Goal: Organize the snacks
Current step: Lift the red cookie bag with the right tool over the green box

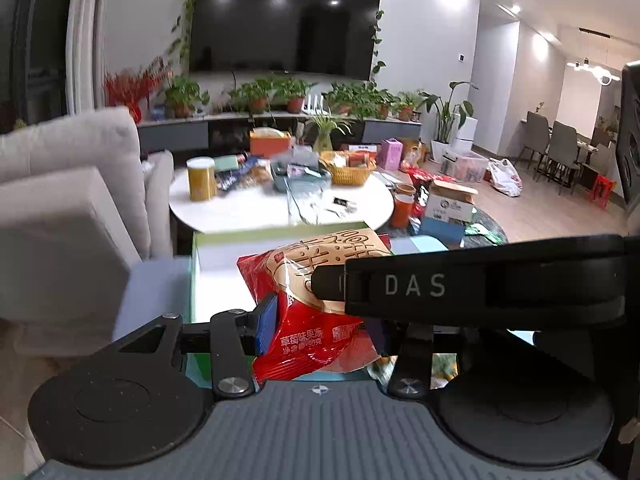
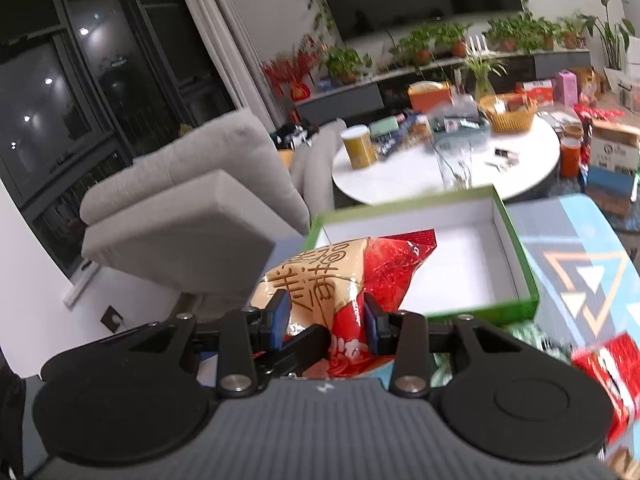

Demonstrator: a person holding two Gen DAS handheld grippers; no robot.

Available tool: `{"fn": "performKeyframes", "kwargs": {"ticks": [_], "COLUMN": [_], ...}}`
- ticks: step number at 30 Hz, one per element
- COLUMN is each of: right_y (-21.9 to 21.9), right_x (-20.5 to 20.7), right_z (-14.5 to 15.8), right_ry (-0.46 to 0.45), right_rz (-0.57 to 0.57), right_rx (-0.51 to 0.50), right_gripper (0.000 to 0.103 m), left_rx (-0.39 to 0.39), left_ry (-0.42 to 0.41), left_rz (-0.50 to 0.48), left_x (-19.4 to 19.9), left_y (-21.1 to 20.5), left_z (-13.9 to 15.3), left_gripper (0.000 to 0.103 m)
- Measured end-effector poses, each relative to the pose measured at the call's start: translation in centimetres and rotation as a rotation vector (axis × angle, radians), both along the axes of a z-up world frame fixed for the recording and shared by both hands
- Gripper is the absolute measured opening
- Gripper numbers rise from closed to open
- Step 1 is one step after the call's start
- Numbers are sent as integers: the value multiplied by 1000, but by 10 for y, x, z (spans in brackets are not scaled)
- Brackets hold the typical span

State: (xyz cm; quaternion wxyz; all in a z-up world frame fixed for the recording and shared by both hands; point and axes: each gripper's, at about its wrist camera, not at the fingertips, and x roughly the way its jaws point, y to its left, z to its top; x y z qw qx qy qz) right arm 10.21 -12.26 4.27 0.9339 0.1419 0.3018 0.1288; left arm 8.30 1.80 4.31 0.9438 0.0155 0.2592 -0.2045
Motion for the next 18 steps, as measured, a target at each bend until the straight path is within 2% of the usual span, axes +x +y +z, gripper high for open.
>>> {"fn": "performKeyframes", "kwargs": {"ticks": [5, 10, 18], "right_y": [-4, -6, -4], "right_x": [24, 43, 84], "right_z": [5, 4, -18], "right_ry": [-48, -88, -60], "right_rz": [4, 15, 30], "right_rx": [37, 58, 97], "right_gripper": [40, 40, 40], "left_rx": [13, 36, 61], "left_ry": [-33, -58, -25], "left_rz": [15, 22, 36], "left_x": [24, 44, 86], "left_y": [-3, -2, 3], "left_z": [9, 7, -12], "left_gripper": [43, 43, 44]}}
